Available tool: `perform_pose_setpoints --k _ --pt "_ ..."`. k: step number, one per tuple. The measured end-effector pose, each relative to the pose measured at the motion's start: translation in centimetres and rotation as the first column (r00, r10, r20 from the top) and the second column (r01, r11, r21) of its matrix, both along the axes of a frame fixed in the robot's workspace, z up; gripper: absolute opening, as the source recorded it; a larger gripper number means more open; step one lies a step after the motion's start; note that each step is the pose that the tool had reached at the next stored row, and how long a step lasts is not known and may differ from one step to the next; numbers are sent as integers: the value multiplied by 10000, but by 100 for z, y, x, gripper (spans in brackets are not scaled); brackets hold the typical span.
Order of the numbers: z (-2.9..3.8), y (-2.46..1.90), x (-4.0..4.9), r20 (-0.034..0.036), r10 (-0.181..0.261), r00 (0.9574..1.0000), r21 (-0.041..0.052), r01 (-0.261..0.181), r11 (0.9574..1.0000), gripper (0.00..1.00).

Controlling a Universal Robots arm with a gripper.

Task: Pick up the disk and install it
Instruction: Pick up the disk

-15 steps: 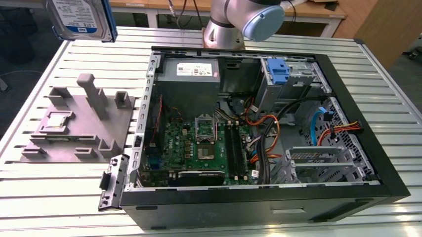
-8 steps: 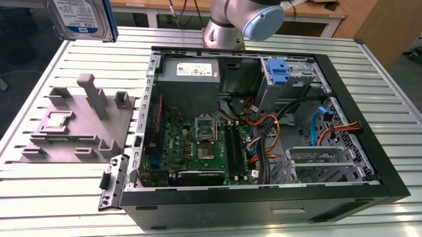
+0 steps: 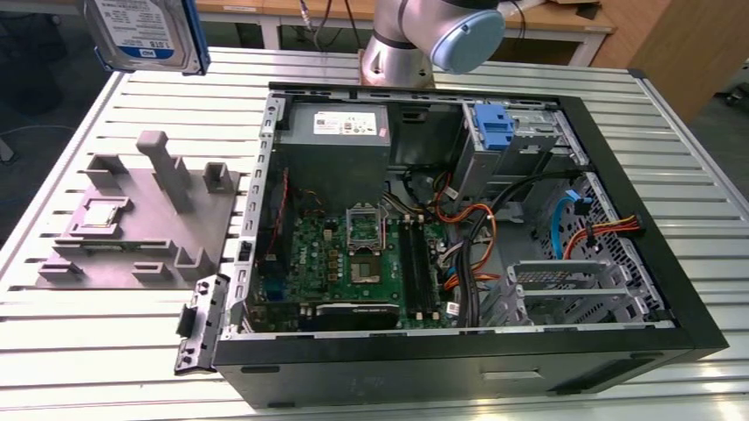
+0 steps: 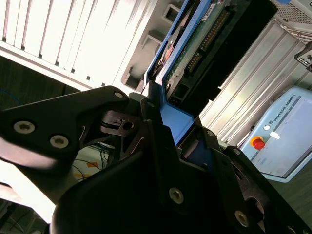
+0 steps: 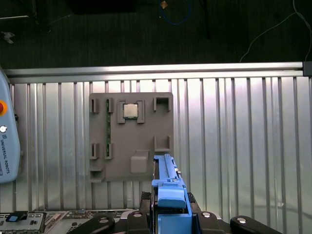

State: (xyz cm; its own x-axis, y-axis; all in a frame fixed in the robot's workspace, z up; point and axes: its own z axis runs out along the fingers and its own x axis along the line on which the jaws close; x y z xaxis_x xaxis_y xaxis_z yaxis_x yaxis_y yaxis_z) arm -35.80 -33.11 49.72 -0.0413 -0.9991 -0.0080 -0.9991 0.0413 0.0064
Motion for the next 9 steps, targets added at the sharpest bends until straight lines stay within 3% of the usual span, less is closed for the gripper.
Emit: perform_pose_setpoints --k 9 --pt "0 0 98 0 0 10000 0 0 10000 37"
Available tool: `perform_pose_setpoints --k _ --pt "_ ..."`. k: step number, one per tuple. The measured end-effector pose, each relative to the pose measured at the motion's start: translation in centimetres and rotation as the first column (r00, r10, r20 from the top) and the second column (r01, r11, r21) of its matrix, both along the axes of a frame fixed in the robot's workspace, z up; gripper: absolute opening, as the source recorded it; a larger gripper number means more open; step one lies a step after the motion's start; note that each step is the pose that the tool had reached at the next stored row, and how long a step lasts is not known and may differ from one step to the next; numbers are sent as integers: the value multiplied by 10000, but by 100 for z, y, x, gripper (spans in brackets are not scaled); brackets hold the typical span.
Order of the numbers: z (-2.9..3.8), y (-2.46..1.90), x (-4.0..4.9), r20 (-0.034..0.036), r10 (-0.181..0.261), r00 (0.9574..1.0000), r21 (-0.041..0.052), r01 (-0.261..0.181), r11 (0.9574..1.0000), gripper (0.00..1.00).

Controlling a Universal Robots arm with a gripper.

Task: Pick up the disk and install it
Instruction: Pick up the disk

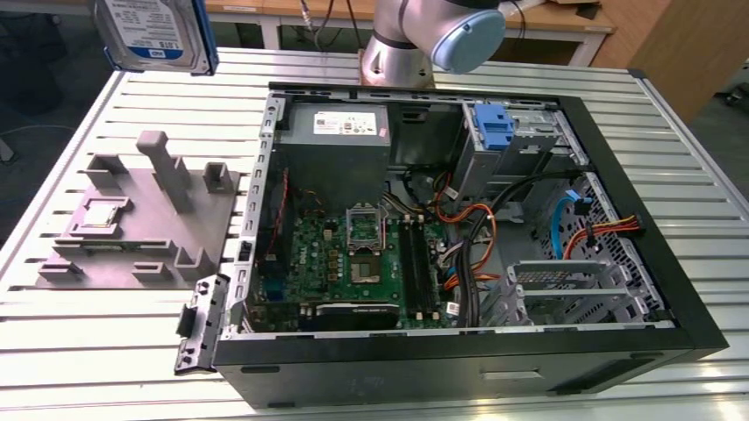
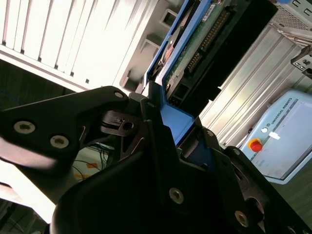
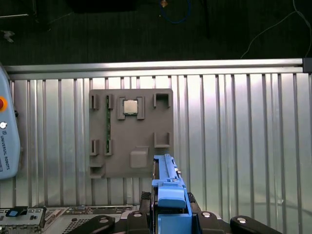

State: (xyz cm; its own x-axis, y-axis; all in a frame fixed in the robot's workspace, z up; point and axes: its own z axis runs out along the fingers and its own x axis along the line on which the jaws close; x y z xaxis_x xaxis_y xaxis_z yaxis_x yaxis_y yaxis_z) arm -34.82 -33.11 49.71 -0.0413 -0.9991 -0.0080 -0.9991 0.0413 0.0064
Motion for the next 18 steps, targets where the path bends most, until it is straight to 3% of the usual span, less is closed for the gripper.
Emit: perform_pose_setpoints --k 3,11,18 --pt "-1 -20 3 2 0 10000 1 0 10000 37" --pt "-17 -247 3 65 16 10000 1 -16 10000 37" --pt "-27 -266 103 70 31 10000 0 -31 10000 37"
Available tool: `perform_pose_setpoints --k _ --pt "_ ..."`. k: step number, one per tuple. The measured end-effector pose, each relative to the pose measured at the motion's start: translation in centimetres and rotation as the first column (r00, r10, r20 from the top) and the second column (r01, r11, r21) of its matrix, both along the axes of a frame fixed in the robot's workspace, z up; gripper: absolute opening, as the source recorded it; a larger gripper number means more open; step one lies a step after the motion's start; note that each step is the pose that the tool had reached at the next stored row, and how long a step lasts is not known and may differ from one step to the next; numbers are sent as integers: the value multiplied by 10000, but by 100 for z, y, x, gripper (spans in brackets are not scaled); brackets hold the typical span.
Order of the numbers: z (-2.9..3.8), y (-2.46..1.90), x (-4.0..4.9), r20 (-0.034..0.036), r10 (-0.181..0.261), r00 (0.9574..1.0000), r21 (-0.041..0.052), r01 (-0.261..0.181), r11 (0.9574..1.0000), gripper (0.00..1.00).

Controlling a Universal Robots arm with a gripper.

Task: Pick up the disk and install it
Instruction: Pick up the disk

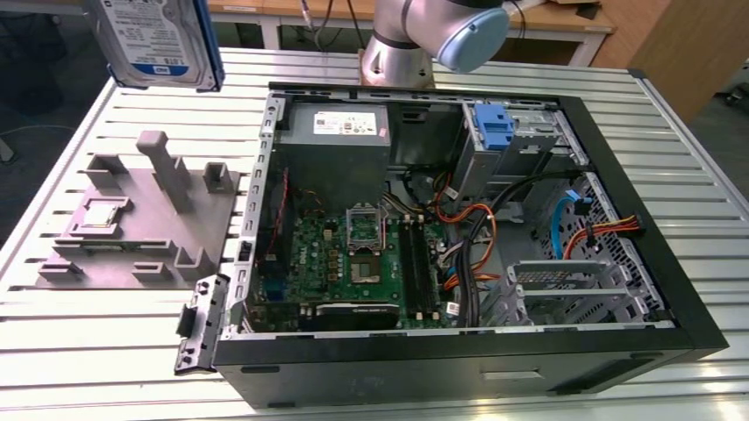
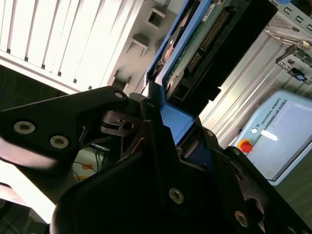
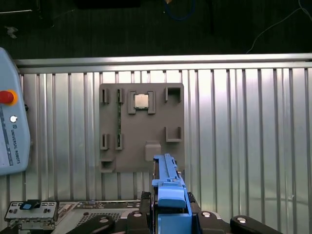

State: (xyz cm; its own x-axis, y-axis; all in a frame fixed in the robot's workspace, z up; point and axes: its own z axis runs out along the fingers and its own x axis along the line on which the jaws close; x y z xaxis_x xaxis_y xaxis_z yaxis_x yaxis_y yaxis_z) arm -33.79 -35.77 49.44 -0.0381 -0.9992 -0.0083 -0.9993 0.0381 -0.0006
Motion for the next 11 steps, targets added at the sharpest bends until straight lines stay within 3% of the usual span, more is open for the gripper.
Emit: perform_pose_setpoints --k 11 --pt "-8 0 264 -2 13 10000 -1 -13 10000 37"
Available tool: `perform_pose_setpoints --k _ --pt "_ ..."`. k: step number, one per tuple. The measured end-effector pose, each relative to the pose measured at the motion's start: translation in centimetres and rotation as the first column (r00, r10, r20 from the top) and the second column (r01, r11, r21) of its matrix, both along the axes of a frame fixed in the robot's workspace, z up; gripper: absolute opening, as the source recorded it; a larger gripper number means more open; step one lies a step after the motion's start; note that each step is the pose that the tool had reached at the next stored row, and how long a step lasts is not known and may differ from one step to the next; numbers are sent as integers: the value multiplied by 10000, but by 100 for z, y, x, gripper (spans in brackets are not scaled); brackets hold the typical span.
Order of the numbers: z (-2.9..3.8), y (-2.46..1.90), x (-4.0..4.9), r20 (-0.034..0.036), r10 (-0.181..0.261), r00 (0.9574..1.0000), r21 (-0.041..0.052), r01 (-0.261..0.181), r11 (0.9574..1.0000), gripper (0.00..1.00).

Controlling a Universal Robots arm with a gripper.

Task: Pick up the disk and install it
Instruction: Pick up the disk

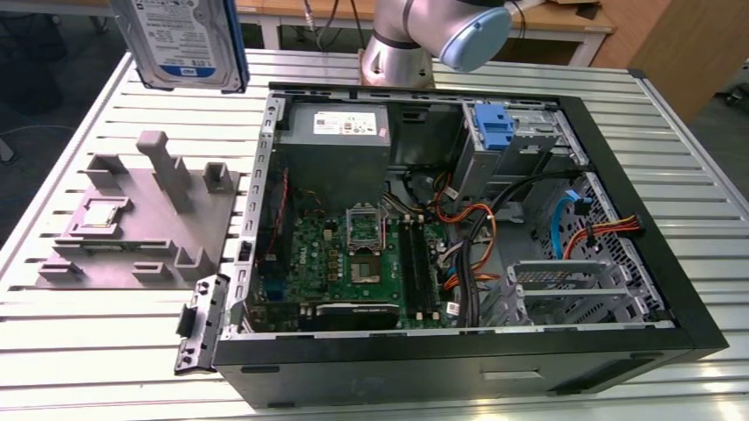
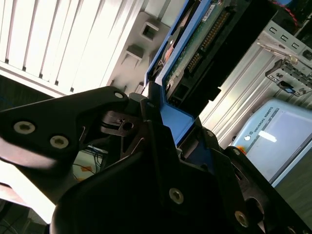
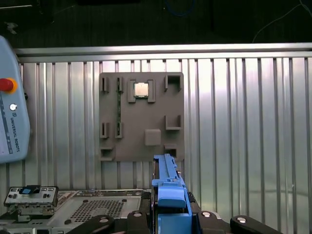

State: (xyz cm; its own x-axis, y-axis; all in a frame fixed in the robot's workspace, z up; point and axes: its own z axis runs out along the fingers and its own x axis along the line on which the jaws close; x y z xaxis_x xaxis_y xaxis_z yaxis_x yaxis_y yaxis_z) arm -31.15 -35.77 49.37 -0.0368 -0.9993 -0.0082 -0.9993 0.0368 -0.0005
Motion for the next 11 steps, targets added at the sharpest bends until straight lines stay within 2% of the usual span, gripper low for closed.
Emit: perform_pose_setpoints --k 11 --pt "-14 0 234 1 12 10000 0 -12 10000 37"
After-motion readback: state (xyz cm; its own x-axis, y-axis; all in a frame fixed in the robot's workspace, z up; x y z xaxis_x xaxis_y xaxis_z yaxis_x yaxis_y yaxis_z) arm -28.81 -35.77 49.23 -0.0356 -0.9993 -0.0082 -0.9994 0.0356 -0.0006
